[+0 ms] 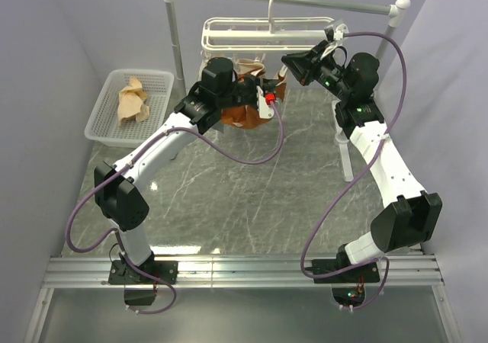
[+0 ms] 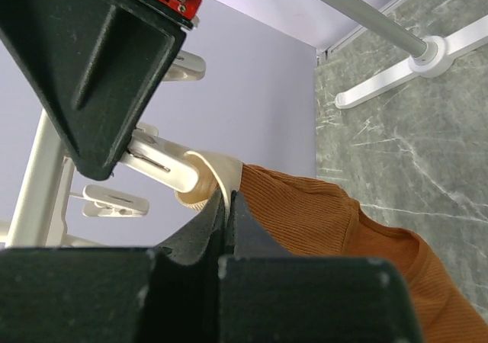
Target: Clip the underwear to the hanger
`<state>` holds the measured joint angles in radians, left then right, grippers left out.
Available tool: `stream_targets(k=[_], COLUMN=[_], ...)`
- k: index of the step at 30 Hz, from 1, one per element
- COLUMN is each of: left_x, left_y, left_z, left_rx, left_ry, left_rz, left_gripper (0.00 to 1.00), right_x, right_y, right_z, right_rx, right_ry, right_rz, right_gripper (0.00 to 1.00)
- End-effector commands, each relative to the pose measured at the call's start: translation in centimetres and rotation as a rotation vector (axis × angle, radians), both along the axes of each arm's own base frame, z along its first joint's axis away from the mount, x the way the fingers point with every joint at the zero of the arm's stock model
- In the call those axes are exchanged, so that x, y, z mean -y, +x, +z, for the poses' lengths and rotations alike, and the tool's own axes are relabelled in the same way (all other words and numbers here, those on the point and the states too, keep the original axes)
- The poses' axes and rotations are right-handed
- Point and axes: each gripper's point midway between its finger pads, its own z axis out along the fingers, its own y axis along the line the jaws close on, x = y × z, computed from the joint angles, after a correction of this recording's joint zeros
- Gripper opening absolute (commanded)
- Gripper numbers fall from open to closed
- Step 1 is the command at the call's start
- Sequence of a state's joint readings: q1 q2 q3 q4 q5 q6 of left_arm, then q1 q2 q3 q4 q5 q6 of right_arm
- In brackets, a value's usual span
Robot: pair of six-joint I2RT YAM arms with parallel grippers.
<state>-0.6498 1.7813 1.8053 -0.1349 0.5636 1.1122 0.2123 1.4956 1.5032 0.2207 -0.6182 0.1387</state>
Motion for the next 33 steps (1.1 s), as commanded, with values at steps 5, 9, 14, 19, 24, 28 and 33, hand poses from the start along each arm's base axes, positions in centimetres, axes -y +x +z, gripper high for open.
stream_targets(k=[5,9,14,19,24,28,33], left_x=[0.0,0.1,0.0,0.1,0.0,-0.1,-0.1], left_y=[-0.7,-0.6,-0.5,-0.6,-0.8,-1.0,-1.1], left_z=[4.9,5.2,5.8,6.6,7.0,7.3,7.5], left_rx=[0.094,0.099,0.106,0.127,0.140,0.148,0.156], left_ry=[-0.089,-0.097,-0.119,-0.132,-0.134,-0.138,-0.137], left_rz=[-0.015,-0.005,-0.002,0.004,0.000,0.000,-0.003], left_gripper=[0.00,0.00,0.00,0.00,0.00,0.00,0.00], right_x=[-1.3,-1.3,-1.5,-1.6,-1.6,-1.3,-1.2], right_y=[-1.6,-1.5,-1.6,-1.5,-1.5,-1.1,-1.1], right_z=[-3.2,-3.6,-4.0,-3.9,-3.5,-3.3,-2.9], right_rx=[-0.097,-0.097,-0.100,-0.104,-0.101,-0.108,-0.110], right_ry=[-0.064,-0.080,-0.092,-0.097,-0.096,-0.081,-0.066], right_rz=[0.069,0.066,0.069,0.074,0.068,0.042,0.034], right_gripper=[0.00,0.00,0.00,0.00,0.14,0.39,0.45])
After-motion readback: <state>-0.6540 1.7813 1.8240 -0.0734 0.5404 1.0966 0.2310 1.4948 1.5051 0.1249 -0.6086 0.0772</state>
